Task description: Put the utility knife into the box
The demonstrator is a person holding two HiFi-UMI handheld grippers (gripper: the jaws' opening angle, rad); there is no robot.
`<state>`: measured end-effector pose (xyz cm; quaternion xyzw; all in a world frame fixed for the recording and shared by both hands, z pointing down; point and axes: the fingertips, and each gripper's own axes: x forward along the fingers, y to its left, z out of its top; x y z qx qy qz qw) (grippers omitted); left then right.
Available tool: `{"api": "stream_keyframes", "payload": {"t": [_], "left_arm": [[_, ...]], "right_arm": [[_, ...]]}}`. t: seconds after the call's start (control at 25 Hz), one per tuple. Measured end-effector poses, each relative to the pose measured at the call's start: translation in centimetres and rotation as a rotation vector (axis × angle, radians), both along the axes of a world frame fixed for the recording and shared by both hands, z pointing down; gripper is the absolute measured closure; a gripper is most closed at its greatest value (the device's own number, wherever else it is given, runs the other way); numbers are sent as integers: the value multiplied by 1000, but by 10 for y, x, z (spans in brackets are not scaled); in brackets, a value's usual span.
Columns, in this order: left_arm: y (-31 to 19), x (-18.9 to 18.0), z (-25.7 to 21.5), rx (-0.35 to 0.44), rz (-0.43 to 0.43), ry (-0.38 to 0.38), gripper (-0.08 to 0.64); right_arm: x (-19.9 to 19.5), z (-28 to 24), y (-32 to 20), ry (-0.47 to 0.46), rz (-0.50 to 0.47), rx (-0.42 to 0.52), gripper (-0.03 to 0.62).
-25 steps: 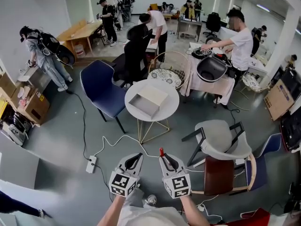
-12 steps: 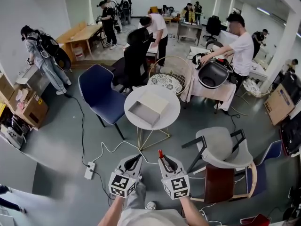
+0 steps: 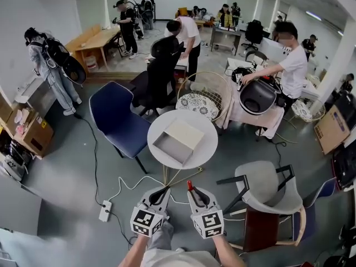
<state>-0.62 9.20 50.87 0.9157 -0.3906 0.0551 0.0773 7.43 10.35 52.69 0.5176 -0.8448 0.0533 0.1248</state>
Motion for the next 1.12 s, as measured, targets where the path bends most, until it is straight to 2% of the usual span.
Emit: {"api": "stream_keyframes", "payload": {"t": [0.44,0.72,1.12], "left_arm": [[-123,-18,-13,-11,34,13,548],[-191,-24,-33,17,75,19,548],[-238,-30,-26,5,110,27,548]], "right_arm": [[-19,-17,-119,7,41,2,512],[-28,-33,-188,18,74,18,512],[-35,-25,-227,21,108,-1,512]]}}
